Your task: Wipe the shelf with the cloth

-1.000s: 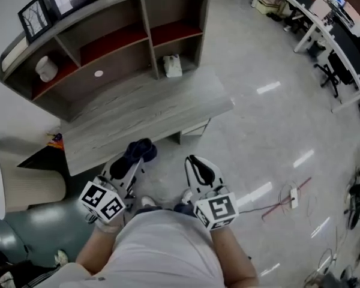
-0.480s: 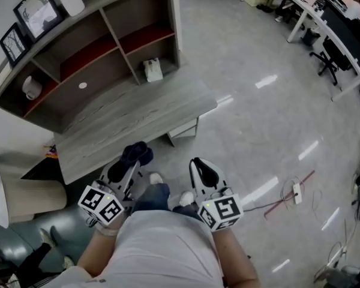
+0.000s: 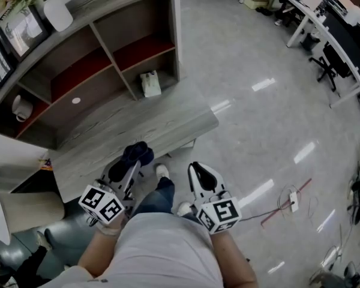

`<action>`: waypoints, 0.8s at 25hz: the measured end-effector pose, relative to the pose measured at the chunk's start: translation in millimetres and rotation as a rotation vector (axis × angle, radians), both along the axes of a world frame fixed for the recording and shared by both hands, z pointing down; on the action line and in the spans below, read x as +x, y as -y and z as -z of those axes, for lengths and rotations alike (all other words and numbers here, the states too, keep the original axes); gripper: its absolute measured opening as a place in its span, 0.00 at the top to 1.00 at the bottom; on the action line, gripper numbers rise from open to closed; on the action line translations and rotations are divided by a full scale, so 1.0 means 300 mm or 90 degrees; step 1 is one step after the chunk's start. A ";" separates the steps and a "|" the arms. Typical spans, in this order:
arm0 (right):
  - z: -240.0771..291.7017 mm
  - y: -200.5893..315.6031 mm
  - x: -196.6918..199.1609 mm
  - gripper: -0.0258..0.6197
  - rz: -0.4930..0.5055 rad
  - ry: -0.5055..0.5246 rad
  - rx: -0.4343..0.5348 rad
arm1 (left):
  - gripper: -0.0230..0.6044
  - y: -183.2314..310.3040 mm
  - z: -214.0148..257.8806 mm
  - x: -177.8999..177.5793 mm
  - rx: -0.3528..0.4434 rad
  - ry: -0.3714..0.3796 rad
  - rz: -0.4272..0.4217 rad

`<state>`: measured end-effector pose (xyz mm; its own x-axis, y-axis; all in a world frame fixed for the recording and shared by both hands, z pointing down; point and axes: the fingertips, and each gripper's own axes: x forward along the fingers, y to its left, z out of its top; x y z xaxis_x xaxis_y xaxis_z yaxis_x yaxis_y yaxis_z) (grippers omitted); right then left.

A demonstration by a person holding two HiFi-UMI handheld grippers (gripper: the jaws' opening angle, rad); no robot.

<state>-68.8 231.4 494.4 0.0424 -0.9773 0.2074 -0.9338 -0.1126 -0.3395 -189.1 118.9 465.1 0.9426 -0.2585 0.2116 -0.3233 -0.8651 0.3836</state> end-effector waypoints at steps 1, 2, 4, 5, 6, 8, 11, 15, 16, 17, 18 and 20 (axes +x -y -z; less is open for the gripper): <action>0.005 0.046 0.015 0.90 0.000 -0.001 -0.002 | 0.79 0.046 0.004 0.021 -0.003 -0.002 -0.001; 0.011 0.095 0.030 0.90 0.000 -0.002 -0.003 | 0.79 0.093 0.009 0.041 -0.005 -0.004 -0.004; 0.024 0.195 0.053 0.90 -0.003 -0.005 -0.003 | 0.79 0.192 0.015 0.073 -0.008 -0.008 -0.009; 0.032 0.244 0.060 0.90 -0.006 -0.007 -0.003 | 0.79 0.237 0.018 0.084 -0.010 -0.010 -0.012; 0.041 0.288 0.065 0.90 -0.008 -0.008 -0.001 | 0.79 0.276 0.023 0.093 -0.012 -0.012 -0.016; 0.060 0.361 0.071 0.90 -0.011 -0.012 0.003 | 0.79 0.333 0.033 0.114 -0.010 -0.015 -0.029; 0.075 0.467 0.086 0.90 -0.015 -0.015 0.007 | 0.79 0.411 0.048 0.160 -0.002 -0.022 -0.050; 0.102 0.601 0.114 0.90 -0.023 -0.025 0.015 | 0.79 0.532 0.073 0.213 -0.004 -0.041 -0.059; 0.109 0.625 0.122 0.90 -0.027 -0.026 0.017 | 0.79 0.559 0.078 0.225 -0.010 -0.048 -0.059; 0.117 0.644 0.131 0.90 -0.031 -0.025 0.019 | 0.79 0.585 0.083 0.238 -0.019 -0.057 -0.057; 0.124 0.661 0.141 0.90 -0.034 -0.020 0.022 | 0.79 0.610 0.089 0.253 -0.029 -0.066 -0.055; 0.140 0.692 0.157 0.90 -0.037 -0.006 0.028 | 0.79 0.655 0.104 0.287 -0.044 -0.084 -0.048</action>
<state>-21.7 23.9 452.5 0.1008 -0.9813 0.1638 -0.9295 -0.1516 -0.3363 -103.1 -77.7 433.9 0.9794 -0.1757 0.0993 -0.2018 -0.8548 0.4781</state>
